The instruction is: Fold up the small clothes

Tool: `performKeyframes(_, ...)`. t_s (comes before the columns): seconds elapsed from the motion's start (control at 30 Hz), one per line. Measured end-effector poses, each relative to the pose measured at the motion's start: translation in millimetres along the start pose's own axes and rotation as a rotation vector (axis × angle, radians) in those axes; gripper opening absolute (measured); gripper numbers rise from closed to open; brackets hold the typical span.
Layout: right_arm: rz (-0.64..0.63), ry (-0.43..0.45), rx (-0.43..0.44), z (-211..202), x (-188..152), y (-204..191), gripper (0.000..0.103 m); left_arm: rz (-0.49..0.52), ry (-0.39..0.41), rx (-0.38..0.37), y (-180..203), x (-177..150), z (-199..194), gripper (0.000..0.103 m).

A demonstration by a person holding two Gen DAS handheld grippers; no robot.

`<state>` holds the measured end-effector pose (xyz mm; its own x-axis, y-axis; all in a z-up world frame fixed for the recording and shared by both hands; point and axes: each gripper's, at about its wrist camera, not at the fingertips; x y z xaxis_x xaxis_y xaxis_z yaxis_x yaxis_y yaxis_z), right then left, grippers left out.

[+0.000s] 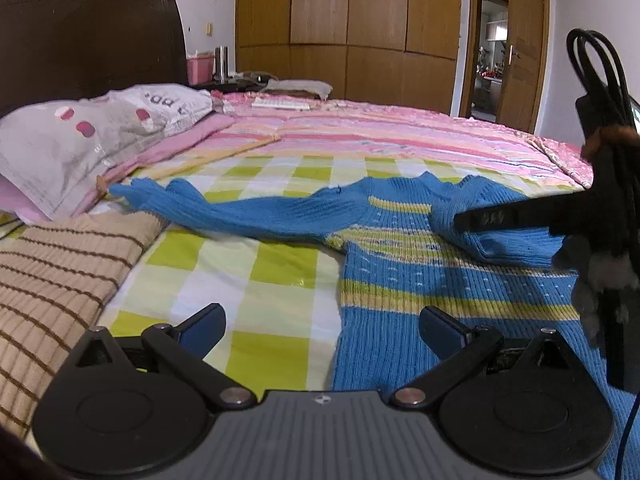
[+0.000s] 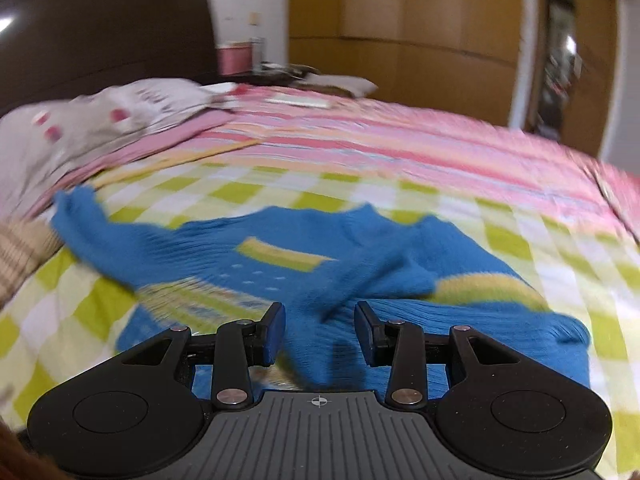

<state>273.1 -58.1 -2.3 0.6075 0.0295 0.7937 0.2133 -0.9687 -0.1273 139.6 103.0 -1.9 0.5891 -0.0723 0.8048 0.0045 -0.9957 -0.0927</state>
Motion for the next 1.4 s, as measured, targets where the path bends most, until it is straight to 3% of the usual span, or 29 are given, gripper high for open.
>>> performKeyframes(0.2,0.096,-0.047,-0.006,15.4,11.3,7.0,0.038,-0.027,-0.071,-0.022,-2.0,-3.1,11.2,0.103)
performKeyframes(0.4,0.188,-0.082,-0.013,32.1,17.9,10.5,0.040,-0.022,-0.087,-0.035,-0.5,-4.9,12.7,0.103)
performKeyframes(0.73,0.160,-0.087,0.013,38.0,23.2,-8.7,0.040,-0.017,-0.086,-0.048,0.1,-4.3,9.6,0.103)
performKeyframes(1.07,0.054,-0.099,0.160,21.4,14.0,-26.8,0.042,-0.008,-0.085,-0.053,2.3,-5.0,9.6,0.103)
performKeyframes(1.23,-0.083,-0.102,0.240,-0.5,0.5,-35.0,0.041,0.008,-0.081,-0.051,4.9,-5.6,9.4,0.103)
performKeyframes(1.3,-0.171,-0.091,0.253,-11.6,-7.4,-39.2,0.040,0.014,-0.081,-0.051,5.6,-5.8,9.8,0.103)
performKeyframes(1.4,-0.206,-0.087,0.260,-22.4,-12.6,-37.4,0.040,0.016,-0.081,-0.056,6.1,-6.3,9.8,0.103)
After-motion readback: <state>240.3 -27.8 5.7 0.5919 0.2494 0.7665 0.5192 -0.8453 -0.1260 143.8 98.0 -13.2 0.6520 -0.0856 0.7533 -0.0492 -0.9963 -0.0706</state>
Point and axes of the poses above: each gripper's, at about its wrist camera, not at the fingertips, and z roughly the way its jaws point, y to its right, x to its top, and after that the axes turned 10 degrees about z, right-handed
